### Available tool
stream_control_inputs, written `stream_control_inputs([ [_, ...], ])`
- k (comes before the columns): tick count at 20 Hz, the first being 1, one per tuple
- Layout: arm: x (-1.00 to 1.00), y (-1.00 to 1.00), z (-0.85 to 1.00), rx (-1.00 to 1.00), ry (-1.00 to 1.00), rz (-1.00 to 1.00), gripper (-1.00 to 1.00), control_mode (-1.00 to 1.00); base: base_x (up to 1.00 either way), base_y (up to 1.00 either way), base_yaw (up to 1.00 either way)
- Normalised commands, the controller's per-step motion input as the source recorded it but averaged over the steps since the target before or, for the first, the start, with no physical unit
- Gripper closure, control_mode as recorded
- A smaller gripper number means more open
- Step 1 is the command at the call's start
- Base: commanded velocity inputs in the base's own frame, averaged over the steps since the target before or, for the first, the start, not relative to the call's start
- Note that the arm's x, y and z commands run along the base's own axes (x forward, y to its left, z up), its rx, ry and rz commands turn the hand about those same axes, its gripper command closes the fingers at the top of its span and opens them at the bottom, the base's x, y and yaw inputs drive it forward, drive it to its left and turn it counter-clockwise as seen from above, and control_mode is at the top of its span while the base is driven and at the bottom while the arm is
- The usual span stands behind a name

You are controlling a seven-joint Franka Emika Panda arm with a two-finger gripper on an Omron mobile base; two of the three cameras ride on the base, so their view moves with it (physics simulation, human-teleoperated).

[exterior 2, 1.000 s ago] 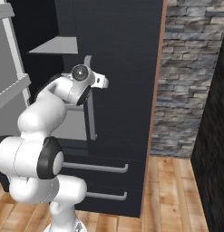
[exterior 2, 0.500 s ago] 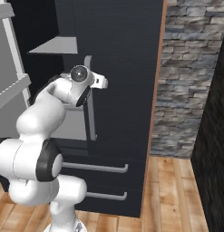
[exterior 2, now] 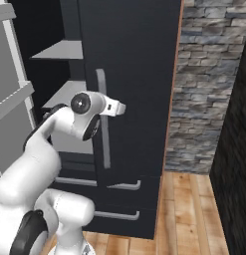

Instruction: Retrieve the fish from the fridge and place it on the saucepan with marinade on the stove.

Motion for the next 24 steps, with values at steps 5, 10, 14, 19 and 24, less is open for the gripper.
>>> stream_control_inputs([
  [5, -0.98, -1.00, 0.00, 0.03, -0.01, -0.21, 1.00, -1.00, 0.00, 0.00, 0.00],
  [10, -0.69, -0.96, 0.00, 0.09, 0.00, -0.15, 1.00, -1.00, 0.00, 0.00, 0.00],
  [14, -0.07, -0.21, 0.00, 0.04, 0.00, -0.01, 1.00, -1.00, 0.00, 0.00, 0.00],
  [19, -0.05, 0.00, 0.00, 0.00, 0.00, 0.00, -1.00, -1.00, 0.00, 0.00, 0.00],
  [24, -0.85, -0.09, 0.00, 0.01, -0.02, 0.00, -1.00, -1.00, 0.00, 0.00, 0.00],
])
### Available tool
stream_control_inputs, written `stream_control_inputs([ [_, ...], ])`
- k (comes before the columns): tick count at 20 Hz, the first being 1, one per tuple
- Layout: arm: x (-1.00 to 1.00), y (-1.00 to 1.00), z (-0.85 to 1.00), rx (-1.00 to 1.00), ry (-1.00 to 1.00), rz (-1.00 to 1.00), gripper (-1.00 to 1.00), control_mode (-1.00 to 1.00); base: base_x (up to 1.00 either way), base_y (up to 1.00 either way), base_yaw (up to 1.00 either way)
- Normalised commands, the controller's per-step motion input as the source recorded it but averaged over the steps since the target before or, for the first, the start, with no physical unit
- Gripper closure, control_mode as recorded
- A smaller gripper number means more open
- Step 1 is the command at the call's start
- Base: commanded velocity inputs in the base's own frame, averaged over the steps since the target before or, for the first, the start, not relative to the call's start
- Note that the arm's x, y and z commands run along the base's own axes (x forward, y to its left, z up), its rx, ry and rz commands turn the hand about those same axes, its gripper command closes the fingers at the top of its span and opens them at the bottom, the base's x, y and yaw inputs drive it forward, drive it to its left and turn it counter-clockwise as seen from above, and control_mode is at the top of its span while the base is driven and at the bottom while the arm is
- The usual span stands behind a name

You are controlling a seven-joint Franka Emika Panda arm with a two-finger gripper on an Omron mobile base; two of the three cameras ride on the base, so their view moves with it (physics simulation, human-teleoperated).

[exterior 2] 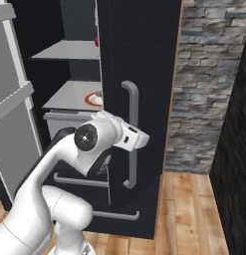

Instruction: Retrieve the fish from the fridge and place it on the saucepan with marinade on the stove.

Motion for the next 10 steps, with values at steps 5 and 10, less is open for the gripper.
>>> stream_control_inputs([
  [5, -1.00, -0.13, 0.18, 0.02, -0.06, 0.00, -1.00, -1.00, 0.00, 0.00, 0.00],
  [10, -0.61, 0.30, 0.55, -0.01, 0.00, 0.05, -1.00, -1.00, 0.00, 0.00, 0.00],
])
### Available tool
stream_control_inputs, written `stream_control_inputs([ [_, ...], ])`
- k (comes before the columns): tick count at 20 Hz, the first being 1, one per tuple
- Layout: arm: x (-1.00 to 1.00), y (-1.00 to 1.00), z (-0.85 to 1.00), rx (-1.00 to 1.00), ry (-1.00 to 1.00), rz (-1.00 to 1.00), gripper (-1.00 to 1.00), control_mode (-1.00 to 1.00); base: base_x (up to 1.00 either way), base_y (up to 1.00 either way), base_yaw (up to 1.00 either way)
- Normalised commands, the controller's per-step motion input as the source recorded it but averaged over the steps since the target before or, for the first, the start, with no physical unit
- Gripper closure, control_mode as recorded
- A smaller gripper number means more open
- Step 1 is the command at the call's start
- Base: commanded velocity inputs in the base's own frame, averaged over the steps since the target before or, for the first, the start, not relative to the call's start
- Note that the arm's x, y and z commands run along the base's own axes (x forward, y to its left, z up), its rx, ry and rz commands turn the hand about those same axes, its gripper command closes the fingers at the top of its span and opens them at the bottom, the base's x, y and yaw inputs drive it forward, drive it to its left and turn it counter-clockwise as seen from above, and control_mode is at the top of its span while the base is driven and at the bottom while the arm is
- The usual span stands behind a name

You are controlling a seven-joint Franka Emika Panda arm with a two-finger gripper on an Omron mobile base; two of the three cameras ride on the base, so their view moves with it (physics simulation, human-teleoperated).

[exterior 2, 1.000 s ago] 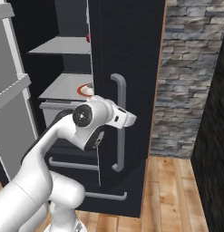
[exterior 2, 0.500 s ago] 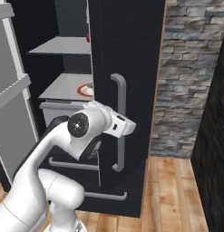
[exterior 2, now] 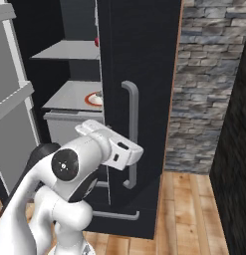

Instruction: Retrieve the fish from the fridge and place it on the saucepan with marinade on the stove.

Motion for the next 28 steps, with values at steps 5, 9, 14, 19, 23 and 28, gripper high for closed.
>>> stream_control_inputs([
  [5, -0.48, 0.90, 0.43, -0.08, 0.03, 0.15, -1.00, -1.00, 0.00, 0.00, 0.00],
  [9, -0.55, 1.00, 0.40, -0.12, 0.03, 0.17, -1.00, -1.00, 0.00, 0.00, 0.00],
  [14, -0.47, 0.92, 0.30, -0.13, 0.03, 0.10, -1.00, -1.00, 0.00, 0.00, 0.00],
  [19, 0.11, 0.34, 0.01, -0.07, -0.05, 0.00, -1.00, -1.00, 0.00, 0.00, 0.00],
  [23, 0.38, 0.01, 0.00, 0.00, 0.00, 0.00, -1.00, -1.00, 0.00, 0.00, 0.00],
  [28, 0.58, 0.13, 0.00, -0.01, 0.01, -0.03, -1.00, -1.00, 0.00, 0.00, 0.00],
])
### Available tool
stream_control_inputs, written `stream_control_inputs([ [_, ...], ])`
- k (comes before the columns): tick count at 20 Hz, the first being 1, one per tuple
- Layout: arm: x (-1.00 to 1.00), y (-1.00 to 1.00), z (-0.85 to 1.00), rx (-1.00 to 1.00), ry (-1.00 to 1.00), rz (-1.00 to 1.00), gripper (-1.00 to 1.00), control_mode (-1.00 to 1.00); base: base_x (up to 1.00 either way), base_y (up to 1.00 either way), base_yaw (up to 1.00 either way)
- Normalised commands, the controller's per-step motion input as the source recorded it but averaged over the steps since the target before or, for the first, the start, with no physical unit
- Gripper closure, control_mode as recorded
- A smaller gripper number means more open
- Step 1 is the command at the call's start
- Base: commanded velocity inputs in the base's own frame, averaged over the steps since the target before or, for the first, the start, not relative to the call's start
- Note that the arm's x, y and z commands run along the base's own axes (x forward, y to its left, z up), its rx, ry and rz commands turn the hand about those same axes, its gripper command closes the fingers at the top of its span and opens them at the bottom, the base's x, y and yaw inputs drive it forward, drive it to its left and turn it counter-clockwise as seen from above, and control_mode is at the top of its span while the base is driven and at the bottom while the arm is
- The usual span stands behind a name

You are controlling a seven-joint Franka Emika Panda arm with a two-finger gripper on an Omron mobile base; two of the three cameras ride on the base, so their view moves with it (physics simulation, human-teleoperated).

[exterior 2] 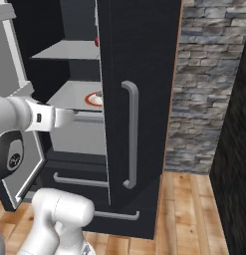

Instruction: Retrieve the fish from the fridge and place it on the saucepan with marinade on the stove.

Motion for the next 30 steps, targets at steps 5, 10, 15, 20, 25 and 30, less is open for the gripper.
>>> stream_control_inputs([
  [5, 0.63, 0.12, 0.00, -0.01, 0.00, -0.03, -1.00, -1.00, 0.00, 0.00, 0.00],
  [10, 0.62, 0.08, -0.02, -0.01, 0.00, -0.02, -1.00, -1.00, 0.00, 0.00, 0.00],
  [15, 0.60, 0.00, -0.08, 0.00, 0.00, 0.00, -1.00, -1.00, 0.00, 0.00, 0.00],
  [20, 0.68, 0.00, -0.17, 0.00, 0.00, 0.00, -1.00, -1.00, 0.00, 0.00, 0.00],
  [25, 0.63, 0.00, -0.19, -0.03, 0.00, -0.01, -1.00, -1.00, 0.00, 0.00, 0.00],
  [30, 0.33, -0.01, -0.22, -0.16, -0.04, -0.13, -1.00, -1.00, 0.00, 0.00, 0.00],
])
